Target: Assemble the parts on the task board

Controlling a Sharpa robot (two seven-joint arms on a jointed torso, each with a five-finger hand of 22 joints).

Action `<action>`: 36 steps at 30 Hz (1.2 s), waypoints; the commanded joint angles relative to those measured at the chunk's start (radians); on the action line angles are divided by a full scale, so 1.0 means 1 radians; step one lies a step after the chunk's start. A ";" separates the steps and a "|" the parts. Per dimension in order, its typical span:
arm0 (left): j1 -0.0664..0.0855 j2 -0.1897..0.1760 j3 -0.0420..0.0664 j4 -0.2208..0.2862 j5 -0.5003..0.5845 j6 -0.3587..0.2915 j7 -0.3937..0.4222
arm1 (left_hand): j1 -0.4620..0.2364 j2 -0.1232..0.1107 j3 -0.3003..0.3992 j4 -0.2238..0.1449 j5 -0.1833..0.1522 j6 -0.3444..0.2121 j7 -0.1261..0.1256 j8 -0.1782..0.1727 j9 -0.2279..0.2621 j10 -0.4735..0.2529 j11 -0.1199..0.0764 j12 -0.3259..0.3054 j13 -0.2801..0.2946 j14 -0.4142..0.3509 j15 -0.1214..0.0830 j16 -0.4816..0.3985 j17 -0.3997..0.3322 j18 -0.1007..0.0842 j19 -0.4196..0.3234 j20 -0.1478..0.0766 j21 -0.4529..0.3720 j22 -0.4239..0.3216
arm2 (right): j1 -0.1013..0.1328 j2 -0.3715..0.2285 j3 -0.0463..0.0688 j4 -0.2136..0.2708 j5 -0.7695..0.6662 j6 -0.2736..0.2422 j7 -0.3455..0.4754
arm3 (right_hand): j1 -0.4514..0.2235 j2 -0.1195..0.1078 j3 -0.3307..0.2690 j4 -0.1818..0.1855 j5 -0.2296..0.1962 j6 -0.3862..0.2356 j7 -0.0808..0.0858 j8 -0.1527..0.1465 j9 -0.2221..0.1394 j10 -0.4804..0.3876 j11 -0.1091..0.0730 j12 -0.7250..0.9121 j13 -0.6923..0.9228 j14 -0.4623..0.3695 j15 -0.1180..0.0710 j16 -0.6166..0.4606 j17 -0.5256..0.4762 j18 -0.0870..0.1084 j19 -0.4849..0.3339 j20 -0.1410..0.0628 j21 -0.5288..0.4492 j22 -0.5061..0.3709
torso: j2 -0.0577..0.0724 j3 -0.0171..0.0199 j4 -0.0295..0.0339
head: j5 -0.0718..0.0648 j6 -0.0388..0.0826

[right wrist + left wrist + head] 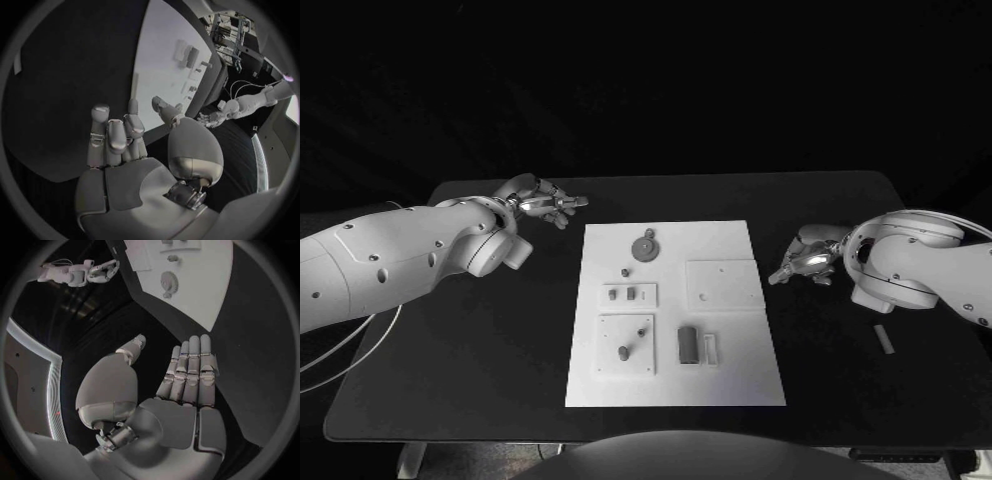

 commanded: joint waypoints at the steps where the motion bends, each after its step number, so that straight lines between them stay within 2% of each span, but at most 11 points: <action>1: 0.001 0.002 0.001 0.001 -0.003 0.004 0.006 | 0.004 -0.007 0.000 0.007 -0.003 -0.008 -0.001 0.003 0.001 -0.006 0.000 0.002 -0.001 0.004 0.000 -0.004 0.001 0.012 0.007 -0.003 -0.004 0.001 | 0.000 0.000 0.000 -0.028 -0.025 -0.018 0.029 | 0.002 -0.016 0.000 0.011 -0.003 -0.012 0.001 -0.003 0.001 -0.017 0.003 -0.013 -0.010 -0.013 -0.002 -0.007 -0.011 0.027 -0.001 0.001 -0.006 0.009 | 0.000 0.0004 0.0013 | -0.012 0.006; 5: 0.001 0.003 0.001 0.000 -0.003 0.003 0.007 | 0.005 -0.009 0.000 0.009 -0.003 -0.008 -0.001 0.003 0.001 -0.006 0.000 0.002 -0.001 0.004 0.000 -0.004 0.002 0.013 0.007 -0.003 -0.004 0.002 | 0.001 0.002 0.000 -0.058 -0.042 -0.024 0.042 | 0.009 -0.026 0.000 0.018 -0.004 -0.024 0.005 -0.004 0.002 -0.040 0.007 -0.030 -0.026 -0.032 -0.002 -0.013 -0.032 0.027 -0.009 0.005 -0.011 0.010 | -0.001 0.0008 0.0005 | -0.024 0.013; 12: 0.001 0.012 0.000 -0.004 0.001 0.001 0.017 | 0.007 -0.011 0.000 0.013 -0.003 -0.008 -0.001 0.004 0.001 -0.006 0.000 0.002 -0.001 0.005 0.000 -0.005 0.003 0.013 0.007 -0.003 -0.004 0.002 | 0.001 0.013 0.000 -0.118 -0.077 -0.027 0.059 | 0.018 -0.030 -0.003 0.018 -0.004 -0.035 0.009 -0.005 0.004 -0.059 0.010 -0.041 -0.034 -0.048 -0.002 -0.017 -0.045 0.027 -0.018 0.009 -0.014 0.012 | -0.005 0.0013 -0.0037 | -0.059 0.032; 15: 0.000 0.017 0.000 -0.008 0.003 0.000 0.021 | 0.008 -0.011 0.000 0.014 -0.003 -0.008 -0.001 0.004 0.002 -0.005 0.000 0.002 -0.001 0.005 0.000 -0.005 0.004 0.013 0.007 -0.003 -0.004 0.002 | 0.001 0.014 -0.001 -0.145 -0.083 -0.025 0.065 | 0.024 -0.030 -0.004 0.016 -0.004 -0.038 0.010 -0.004 0.004 -0.062 0.011 -0.041 -0.034 -0.052 -0.002 -0.018 -0.048 0.027 -0.020 0.010 -0.015 0.013 | -0.010 0.0024 -0.0072 | -0.066 0.037; 21: -0.011 0.026 0.000 -0.012 0.036 0.008 0.047 | 0.011 -0.011 -0.001 0.015 -0.003 -0.008 -0.002 0.004 0.002 -0.005 -0.001 0.003 -0.001 0.005 -0.001 -0.005 0.004 0.013 0.007 -0.003 -0.005 0.003 | -0.002 0.015 -0.004 -0.186 -0.083 -0.032 0.089 | 0.030 -0.031 -0.010 0.012 -0.004 -0.051 0.014 -0.006 0.005 -0.074 0.016 -0.047 -0.036 -0.068 -0.001 -0.022 -0.058 0.027 -0.028 0.014 -0.019 0.014 | -0.024 0.0056 -0.0138 | -0.087 0.046; 27: -0.014 0.033 0.000 -0.010 0.064 0.016 0.087 | 0.022 -0.002 -0.008 0.014 -0.003 -0.004 -0.003 0.007 0.003 0.000 -0.002 0.005 -0.001 0.004 0.000 -0.007 0.007 0.012 0.006 -0.003 -0.007 0.004 | -0.025 0.007 -0.010 -0.216 -0.084 -0.051 0.118 | 0.036 -0.032 -0.017 0.005 -0.004 -0.074 0.024 -0.011 0.007 -0.100 0.026 -0.060 -0.041 -0.089 0.004 -0.030 -0.058 0.027 -0.048 0.024 -0.030 0.014 | -0.041 0.0077 -0.0231 | -0.110 0.060; 28: -0.015 0.035 0.000 -0.011 0.072 0.016 0.092 | 0.029 0.004 -0.018 0.010 -0.004 -0.003 -0.004 0.009 0.004 0.002 -0.003 0.005 -0.001 0.004 0.000 -0.009 0.009 0.012 0.005 -0.003 -0.008 0.005 | -0.031 0.005 -0.010 -0.223 -0.086 -0.052 0.121 | 0.037 -0.032 -0.019 0.004 -0.004 -0.077 0.025 -0.010 0.007 -0.103 0.027 -0.061 -0.041 -0.092 0.005 -0.031 -0.057 0.027 -0.050 0.026 -0.032 0.014 | -0.046 0.0086 -0.0266 | -0.112 0.063; 30: -0.018 0.037 -0.001 -0.012 0.080 0.019 0.097 | 0.033 0.007 -0.024 0.009 -0.004 -0.003 -0.004 0.009 0.004 0.003 -0.003 0.005 -0.001 0.004 0.000 -0.011 0.010 0.012 0.005 -0.002 -0.009 0.006 | -0.034 0.004 -0.011 -0.233 -0.092 -0.052 0.123 | 0.038 -0.032 -0.019 0.003 -0.003 -0.079 0.026 -0.010 0.008 -0.105 0.028 -0.062 -0.042 -0.094 0.006 -0.031 -0.057 0.027 -0.052 0.027 -0.033 0.014 | -0.052 0.0096 -0.0298 | -0.113 0.064; 32: -0.023 0.038 -0.001 -0.012 0.086 0.023 0.102 | 0.041 0.012 -0.035 0.005 -0.004 -0.002 -0.005 0.010 0.004 0.004 -0.004 0.005 -0.001 0.004 0.001 -0.013 0.012 0.012 0.004 -0.002 -0.011 0.006 | -0.039 0.001 -0.013 -0.245 -0.103 -0.053 0.123 | 0.040 -0.032 -0.020 0.002 -0.003 -0.080 0.027 -0.010 0.008 -0.106 0.028 -0.062 -0.042 -0.096 0.006 -0.031 -0.057 0.027 -0.053 0.028 -0.033 0.015 | -0.063 0.0116 -0.0352 | -0.110 0.061; 36: -0.032 0.043 -0.003 -0.011 0.093 0.030 0.105 | 0.056 0.022 -0.055 -0.004 -0.003 -0.002 -0.005 0.010 0.003 0.005 -0.004 0.004 -0.002 0.003 0.002 -0.019 0.014 0.011 0.003 -0.001 -0.015 0.006 | -0.050 -0.008 -0.016 -0.263 -0.113 -0.038 0.119 | 0.043 -0.030 -0.020 -0.001 -0.003 -0.081 0.027 -0.009 0.009 -0.108 0.028 -0.062 -0.042 -0.098 0.007 -0.031 -0.057 0.027 -0.054 0.029 -0.034 0.015 | -0.076 0.0136 -0.0413 | -0.116 0.062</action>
